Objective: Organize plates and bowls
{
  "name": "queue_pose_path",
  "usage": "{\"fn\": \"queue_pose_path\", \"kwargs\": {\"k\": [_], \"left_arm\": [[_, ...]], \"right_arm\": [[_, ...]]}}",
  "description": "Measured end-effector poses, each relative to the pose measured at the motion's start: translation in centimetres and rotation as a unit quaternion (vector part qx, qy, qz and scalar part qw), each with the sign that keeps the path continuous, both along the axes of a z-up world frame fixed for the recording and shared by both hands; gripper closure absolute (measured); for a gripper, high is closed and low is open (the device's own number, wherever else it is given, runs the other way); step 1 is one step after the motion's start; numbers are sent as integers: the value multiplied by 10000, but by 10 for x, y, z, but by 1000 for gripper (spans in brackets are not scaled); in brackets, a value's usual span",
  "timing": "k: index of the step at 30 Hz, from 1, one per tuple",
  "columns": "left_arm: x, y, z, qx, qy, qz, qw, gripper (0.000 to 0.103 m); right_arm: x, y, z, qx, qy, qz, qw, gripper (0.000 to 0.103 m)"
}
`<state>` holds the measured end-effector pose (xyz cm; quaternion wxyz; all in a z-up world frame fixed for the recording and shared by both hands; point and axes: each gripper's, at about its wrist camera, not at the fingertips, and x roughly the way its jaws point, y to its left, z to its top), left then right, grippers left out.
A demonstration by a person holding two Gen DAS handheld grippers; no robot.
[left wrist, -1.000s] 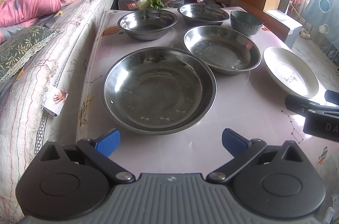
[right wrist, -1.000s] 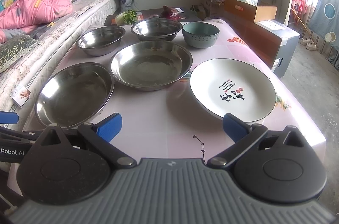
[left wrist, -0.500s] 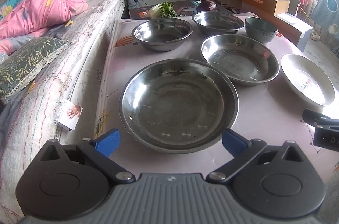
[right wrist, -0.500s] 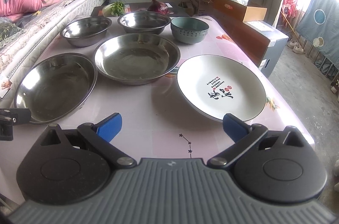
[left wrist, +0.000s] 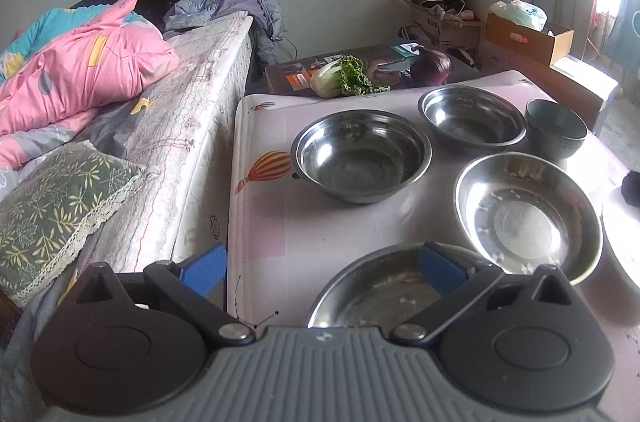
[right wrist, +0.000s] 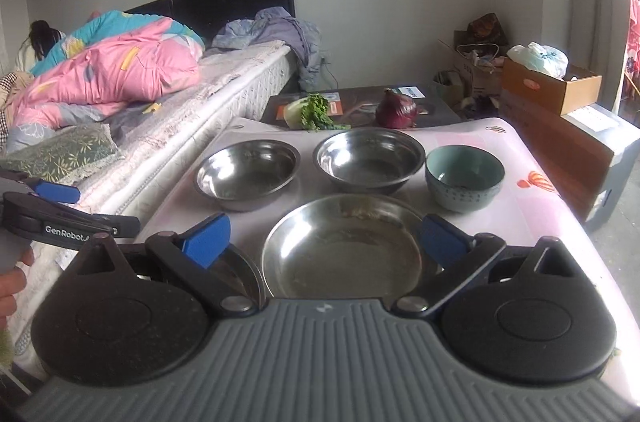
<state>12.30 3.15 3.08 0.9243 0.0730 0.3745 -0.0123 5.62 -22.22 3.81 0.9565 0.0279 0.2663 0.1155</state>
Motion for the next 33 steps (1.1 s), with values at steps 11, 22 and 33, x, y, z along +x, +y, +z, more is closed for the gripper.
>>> {"fn": "queue_pose_path", "kwargs": {"k": [11,22,33], "left_arm": [[103,22,-29,-196,345,-234,9989,3],[173,33,-58,-414,799,97,9959,34],[191,35,-79,-619,1414,288,9876,81]], "right_arm": [[172,41,-19,695,830,632,9921,7],[259,78,-84,551,1718,469,9825,53],[276,69,-108,675,2096,362,9748,91]]}}
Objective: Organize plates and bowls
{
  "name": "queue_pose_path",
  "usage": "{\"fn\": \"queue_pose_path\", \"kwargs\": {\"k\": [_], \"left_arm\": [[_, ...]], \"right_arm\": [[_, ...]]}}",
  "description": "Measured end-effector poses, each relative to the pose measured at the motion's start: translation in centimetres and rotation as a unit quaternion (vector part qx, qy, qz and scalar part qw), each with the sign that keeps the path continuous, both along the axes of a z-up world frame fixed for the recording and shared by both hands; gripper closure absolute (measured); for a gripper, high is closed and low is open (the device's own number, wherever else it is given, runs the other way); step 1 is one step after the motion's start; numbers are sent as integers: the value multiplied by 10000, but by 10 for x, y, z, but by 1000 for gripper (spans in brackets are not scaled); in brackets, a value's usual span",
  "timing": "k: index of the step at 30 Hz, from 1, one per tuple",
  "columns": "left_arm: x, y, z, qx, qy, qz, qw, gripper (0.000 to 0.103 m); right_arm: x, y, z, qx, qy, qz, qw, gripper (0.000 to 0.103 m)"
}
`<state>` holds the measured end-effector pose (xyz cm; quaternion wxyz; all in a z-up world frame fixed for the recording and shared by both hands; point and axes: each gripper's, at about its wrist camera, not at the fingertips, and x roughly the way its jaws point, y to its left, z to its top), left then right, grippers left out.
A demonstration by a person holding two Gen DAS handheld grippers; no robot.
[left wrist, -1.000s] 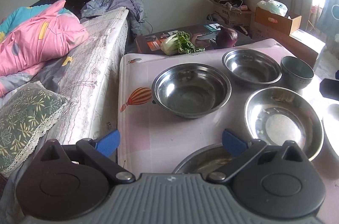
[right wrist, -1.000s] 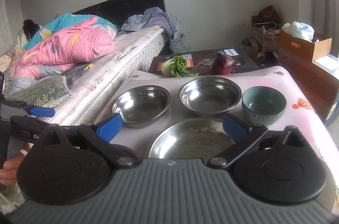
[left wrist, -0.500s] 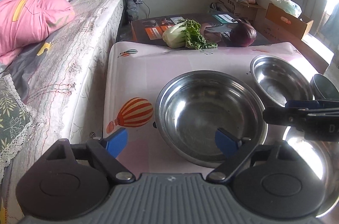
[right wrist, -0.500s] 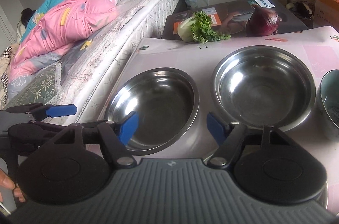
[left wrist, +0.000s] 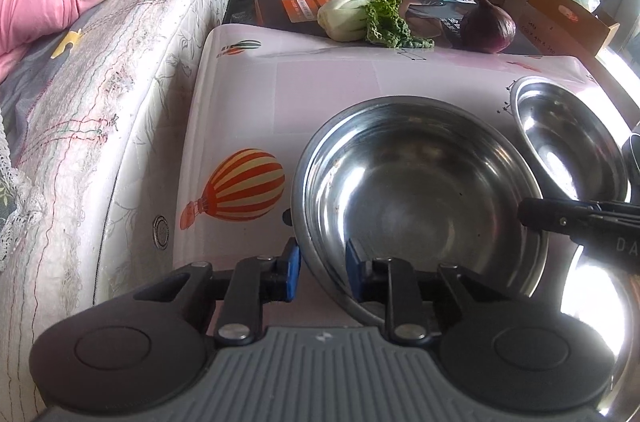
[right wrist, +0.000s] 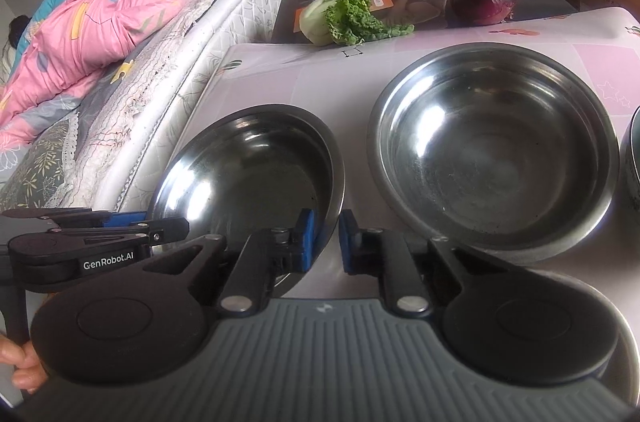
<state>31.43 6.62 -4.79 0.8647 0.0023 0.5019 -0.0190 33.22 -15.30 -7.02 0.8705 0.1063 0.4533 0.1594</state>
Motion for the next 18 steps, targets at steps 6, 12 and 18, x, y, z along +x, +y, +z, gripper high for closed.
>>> {"fn": "queue_pose_path", "kwargs": {"k": [6,12,18], "left_arm": [[-11,13,2,-178,197,31,9996,83],[-24,23,5,-259,242,-52,9994,77],[-15,19,-1,0,241,-73,9997,62]], "right_arm": [[-8,4,3,5,93,271,9996,90],[-15,10,5,-48,215,570,9981,88],[-12,9,5,-82,146,440,9989,88]]}}
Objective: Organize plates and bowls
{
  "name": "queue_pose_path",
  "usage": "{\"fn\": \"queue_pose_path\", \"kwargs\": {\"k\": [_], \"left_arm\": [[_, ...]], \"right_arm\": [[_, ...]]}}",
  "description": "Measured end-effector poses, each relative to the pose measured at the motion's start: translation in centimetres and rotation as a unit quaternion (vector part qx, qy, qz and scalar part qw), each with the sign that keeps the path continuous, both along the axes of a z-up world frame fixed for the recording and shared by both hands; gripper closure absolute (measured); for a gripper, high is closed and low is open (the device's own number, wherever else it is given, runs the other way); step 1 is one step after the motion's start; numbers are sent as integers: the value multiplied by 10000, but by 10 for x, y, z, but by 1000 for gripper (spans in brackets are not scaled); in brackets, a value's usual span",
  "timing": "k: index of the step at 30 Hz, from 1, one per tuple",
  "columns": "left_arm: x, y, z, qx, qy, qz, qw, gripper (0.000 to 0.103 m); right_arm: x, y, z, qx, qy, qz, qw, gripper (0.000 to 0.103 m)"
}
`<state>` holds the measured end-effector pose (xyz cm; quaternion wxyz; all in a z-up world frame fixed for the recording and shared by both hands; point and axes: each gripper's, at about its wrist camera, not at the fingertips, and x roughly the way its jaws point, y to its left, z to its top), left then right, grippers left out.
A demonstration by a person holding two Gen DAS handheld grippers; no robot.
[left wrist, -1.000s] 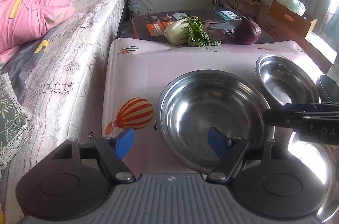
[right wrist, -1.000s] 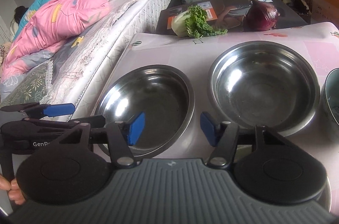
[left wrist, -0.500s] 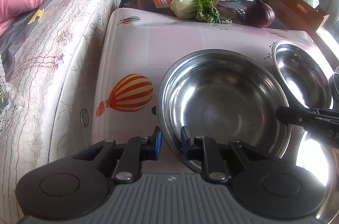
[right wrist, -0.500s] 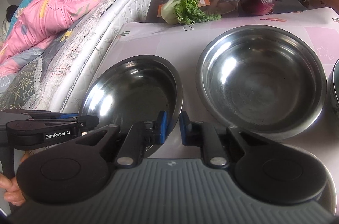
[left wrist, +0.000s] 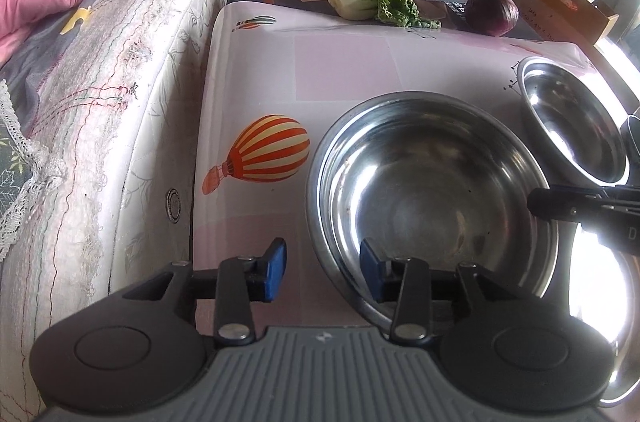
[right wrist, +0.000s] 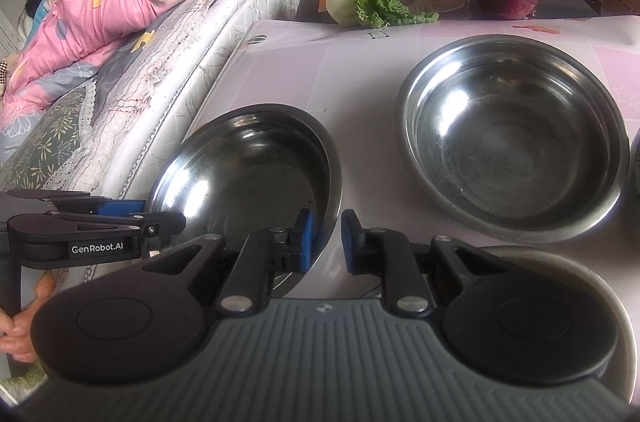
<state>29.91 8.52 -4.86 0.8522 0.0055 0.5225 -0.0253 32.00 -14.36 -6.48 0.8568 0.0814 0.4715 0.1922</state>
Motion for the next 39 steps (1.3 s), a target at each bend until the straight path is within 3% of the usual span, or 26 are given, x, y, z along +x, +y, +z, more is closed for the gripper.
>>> {"fn": "queue_pose_path", "kwargs": {"k": [6,9,29,39], "left_arm": [[0,-11,-4,239,-56,-125,9996,79],[-1,-14,0,385,-183,-119,9990,79],[-11,-13,17,419,-369,-115,9984,79],[-19,-22,42,452,-569,-144,9973,79]], "right_arm": [[-3,6,0,-105,-138,30,9998,90],[-3,8,1,-115,-181,19,9998,90],[-10,7,17,-87,-364,67,9993,90],[-17,-1,39,1,-526,56,9986,90]]}}
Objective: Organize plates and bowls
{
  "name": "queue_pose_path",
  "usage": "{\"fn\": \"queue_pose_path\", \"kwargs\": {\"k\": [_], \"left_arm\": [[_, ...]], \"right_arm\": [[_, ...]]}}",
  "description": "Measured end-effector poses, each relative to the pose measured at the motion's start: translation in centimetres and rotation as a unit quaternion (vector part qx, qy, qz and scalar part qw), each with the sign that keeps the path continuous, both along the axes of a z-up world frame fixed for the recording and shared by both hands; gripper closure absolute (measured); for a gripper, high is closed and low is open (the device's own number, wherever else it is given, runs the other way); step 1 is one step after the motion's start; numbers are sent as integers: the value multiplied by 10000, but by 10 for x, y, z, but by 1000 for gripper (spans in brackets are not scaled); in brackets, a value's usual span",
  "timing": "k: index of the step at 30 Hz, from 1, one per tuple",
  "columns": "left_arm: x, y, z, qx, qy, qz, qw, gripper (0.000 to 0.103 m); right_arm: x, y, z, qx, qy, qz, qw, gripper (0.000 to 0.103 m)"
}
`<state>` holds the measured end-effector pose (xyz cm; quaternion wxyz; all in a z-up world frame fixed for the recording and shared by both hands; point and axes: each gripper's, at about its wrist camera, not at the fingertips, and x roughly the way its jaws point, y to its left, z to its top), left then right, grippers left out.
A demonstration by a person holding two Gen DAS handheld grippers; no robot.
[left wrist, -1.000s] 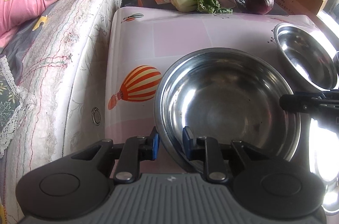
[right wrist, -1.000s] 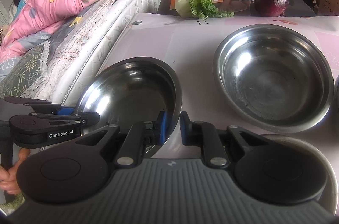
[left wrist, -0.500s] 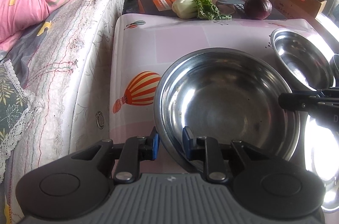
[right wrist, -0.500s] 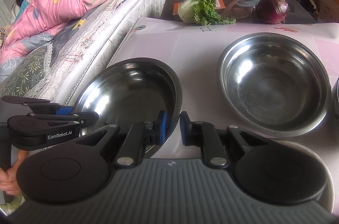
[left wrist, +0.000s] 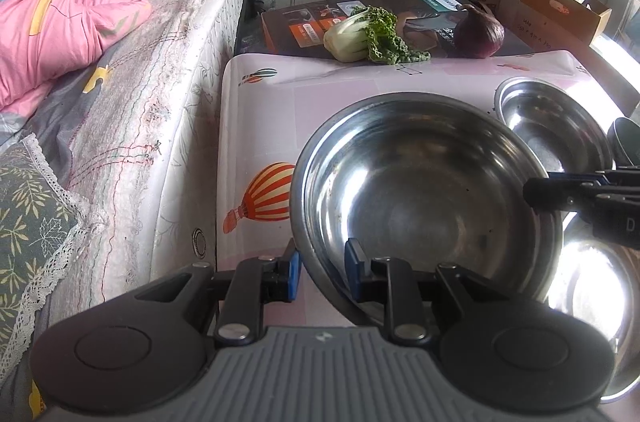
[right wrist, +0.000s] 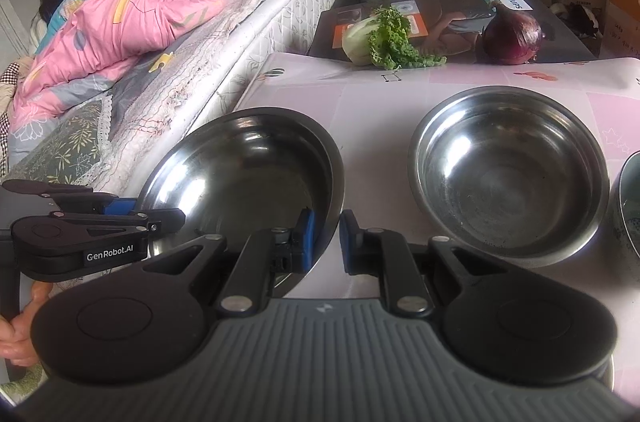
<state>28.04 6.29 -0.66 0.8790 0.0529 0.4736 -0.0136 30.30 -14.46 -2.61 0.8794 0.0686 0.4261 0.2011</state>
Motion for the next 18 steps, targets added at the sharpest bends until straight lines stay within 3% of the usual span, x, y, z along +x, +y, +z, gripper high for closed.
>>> {"fn": "queue_pose_path", "kwargs": {"k": [12,18], "left_arm": [[11,-60,38,58,-325,-454,9984,79],[34,-102,38,-49,-362,-734,9966,79]], "right_arm": [[-5,-56,36,44,-219,-384,9990,90],[3,-101,44,-32,-256,-737,9969,90]]}}
